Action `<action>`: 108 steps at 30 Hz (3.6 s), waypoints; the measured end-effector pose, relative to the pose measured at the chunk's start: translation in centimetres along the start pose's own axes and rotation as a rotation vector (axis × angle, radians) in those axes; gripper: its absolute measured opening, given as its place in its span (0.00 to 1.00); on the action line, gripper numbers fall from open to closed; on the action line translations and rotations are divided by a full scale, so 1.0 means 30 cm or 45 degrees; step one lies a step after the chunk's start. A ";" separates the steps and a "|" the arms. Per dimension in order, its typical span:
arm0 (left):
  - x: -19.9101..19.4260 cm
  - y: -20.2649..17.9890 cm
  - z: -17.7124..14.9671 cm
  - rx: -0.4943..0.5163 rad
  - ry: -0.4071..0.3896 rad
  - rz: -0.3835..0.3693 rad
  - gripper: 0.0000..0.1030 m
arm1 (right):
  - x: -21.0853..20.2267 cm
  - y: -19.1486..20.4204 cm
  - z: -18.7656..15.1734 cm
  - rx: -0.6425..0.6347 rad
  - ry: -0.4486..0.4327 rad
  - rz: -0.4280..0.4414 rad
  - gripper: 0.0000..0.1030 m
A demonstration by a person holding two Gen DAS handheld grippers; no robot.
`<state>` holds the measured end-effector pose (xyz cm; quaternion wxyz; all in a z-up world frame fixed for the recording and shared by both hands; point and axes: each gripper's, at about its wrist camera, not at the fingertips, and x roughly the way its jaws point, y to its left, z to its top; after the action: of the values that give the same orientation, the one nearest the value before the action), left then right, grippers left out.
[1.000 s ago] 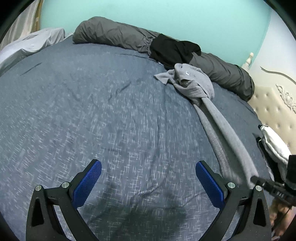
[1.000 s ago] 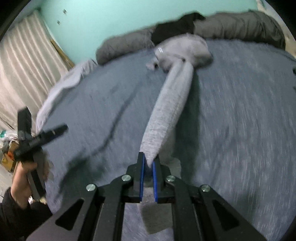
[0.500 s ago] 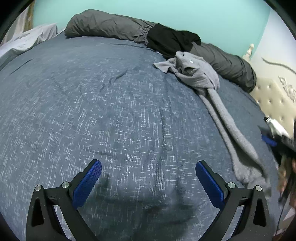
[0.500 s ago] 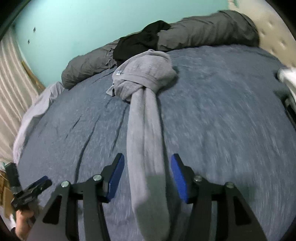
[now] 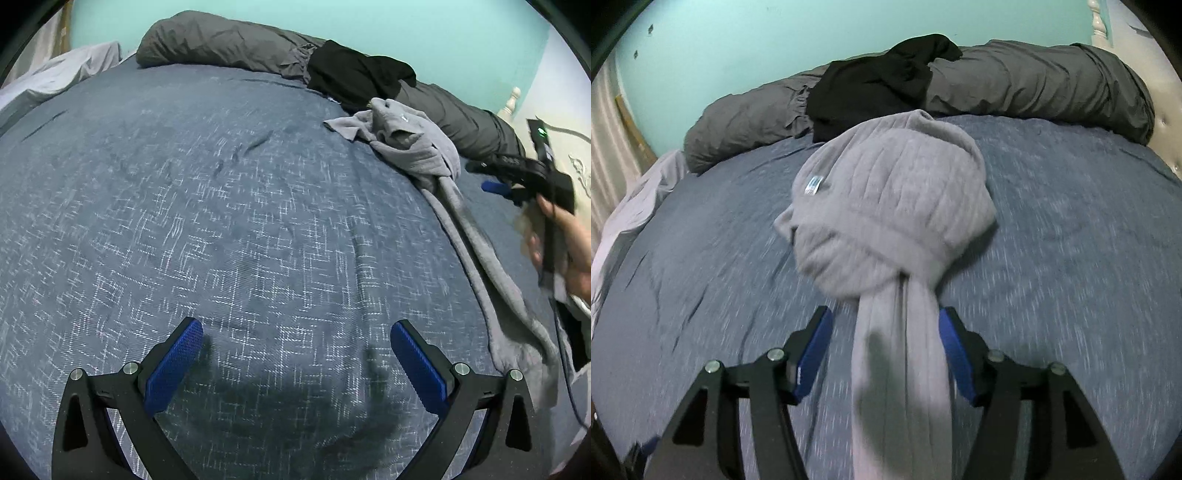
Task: Fold clothes
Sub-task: 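Lift the grey sweatshirt with the right gripper and pull it off the bolster, then swing the held sweatshirt with the right gripper and lay it on the bed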
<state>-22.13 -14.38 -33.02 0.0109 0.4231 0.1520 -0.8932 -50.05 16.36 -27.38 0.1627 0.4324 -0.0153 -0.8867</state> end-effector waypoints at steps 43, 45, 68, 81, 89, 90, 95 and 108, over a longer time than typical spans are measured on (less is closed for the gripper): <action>-0.212 0.102 0.005 0.006 -0.153 0.008 1.00 | -0.617 0.424 -0.154 -0.277 -0.214 0.568 0.03; -0.244 0.120 0.002 0.001 -0.170 0.007 1.00 | -0.611 0.491 -0.206 -0.283 -0.174 0.605 0.03; -0.325 0.249 -0.009 -0.029 -0.193 -0.007 1.00 | -0.559 0.454 -0.522 -0.231 -0.009 0.489 0.23; -0.283 0.212 0.000 0.013 -0.170 0.005 1.00 | -0.290 0.285 -0.330 -0.081 0.054 0.156 0.65; -0.316 0.196 -0.016 0.039 -0.189 0.030 1.00 | -0.192 0.341 -0.474 -0.155 0.203 0.245 0.06; -0.333 0.192 -0.023 0.043 -0.195 0.035 1.00 | -0.197 0.349 -0.492 -0.160 0.197 0.249 0.03; -0.432 0.176 -0.041 0.016 -0.210 0.046 1.00 | -0.299 0.347 -0.549 -0.154 0.151 0.303 0.02; -0.866 0.022 0.036 0.104 -0.285 0.101 1.00 | -0.700 0.337 -0.570 -0.167 -0.011 0.510 0.00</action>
<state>-6.17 -18.16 -12.81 0.0458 0.3267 0.0966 -0.9391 -22.03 15.07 -20.39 0.3634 0.4054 -0.0441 -0.8377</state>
